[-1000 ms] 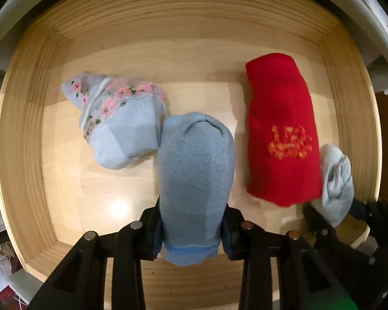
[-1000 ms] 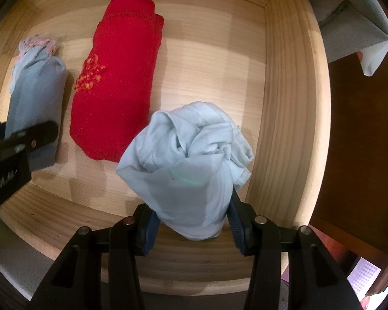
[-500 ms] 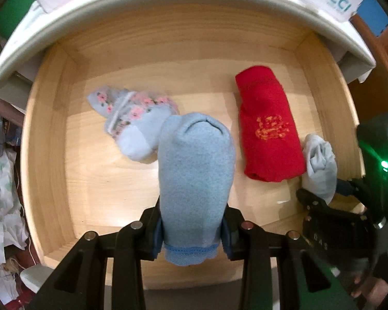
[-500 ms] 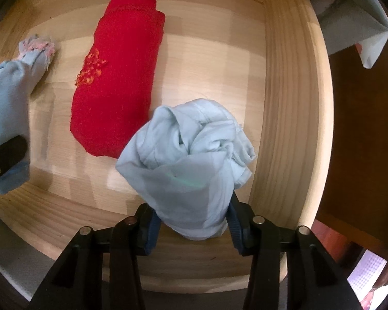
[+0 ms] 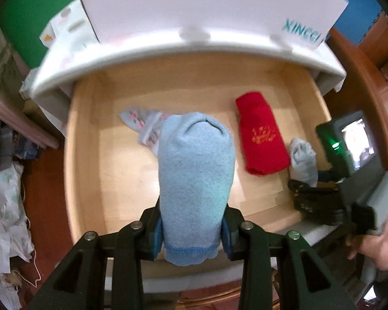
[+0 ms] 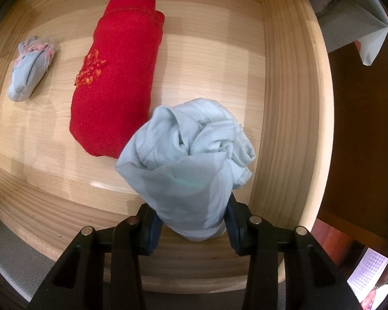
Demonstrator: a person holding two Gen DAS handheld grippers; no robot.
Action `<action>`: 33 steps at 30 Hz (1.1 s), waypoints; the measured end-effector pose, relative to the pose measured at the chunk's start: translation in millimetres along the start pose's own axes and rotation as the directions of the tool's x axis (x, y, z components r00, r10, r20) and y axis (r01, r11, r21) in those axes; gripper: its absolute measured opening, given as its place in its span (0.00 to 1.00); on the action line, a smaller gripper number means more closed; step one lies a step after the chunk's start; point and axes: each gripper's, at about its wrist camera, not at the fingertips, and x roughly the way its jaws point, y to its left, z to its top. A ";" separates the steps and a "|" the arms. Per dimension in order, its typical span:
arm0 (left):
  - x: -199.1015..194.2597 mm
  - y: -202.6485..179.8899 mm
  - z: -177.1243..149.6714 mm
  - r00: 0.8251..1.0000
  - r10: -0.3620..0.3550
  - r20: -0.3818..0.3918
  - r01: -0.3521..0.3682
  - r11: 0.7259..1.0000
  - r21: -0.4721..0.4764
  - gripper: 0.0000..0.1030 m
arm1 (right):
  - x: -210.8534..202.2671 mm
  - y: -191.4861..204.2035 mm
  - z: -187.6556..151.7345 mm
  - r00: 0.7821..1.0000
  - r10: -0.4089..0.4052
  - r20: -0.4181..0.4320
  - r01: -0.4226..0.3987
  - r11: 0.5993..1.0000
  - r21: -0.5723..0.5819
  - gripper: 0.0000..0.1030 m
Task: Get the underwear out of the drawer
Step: 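Lift the light blue sock into the white box and open the left tool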
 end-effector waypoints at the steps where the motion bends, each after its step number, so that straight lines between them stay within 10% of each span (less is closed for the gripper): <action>1: -8.9 1.9 1.6 1.000 -0.006 0.017 0.006 1.000 0.005 0.34 | -0.1 -0.1 0.1 1.000 -0.001 0.001 0.001 1.000 0.000 0.38; 19: -168.1 15.4 81.4 0.926 0.024 0.376 -0.048 0.997 0.056 0.34 | -1.8 5.5 -2.0 1.000 -0.011 0.010 0.011 1.000 -0.008 0.37; 33: -162.8 20.3 166.0 0.902 0.062 0.427 -0.078 0.997 0.020 0.34 | -5.5 5.5 -9.5 1.000 -0.015 0.021 0.015 1.000 0.003 0.37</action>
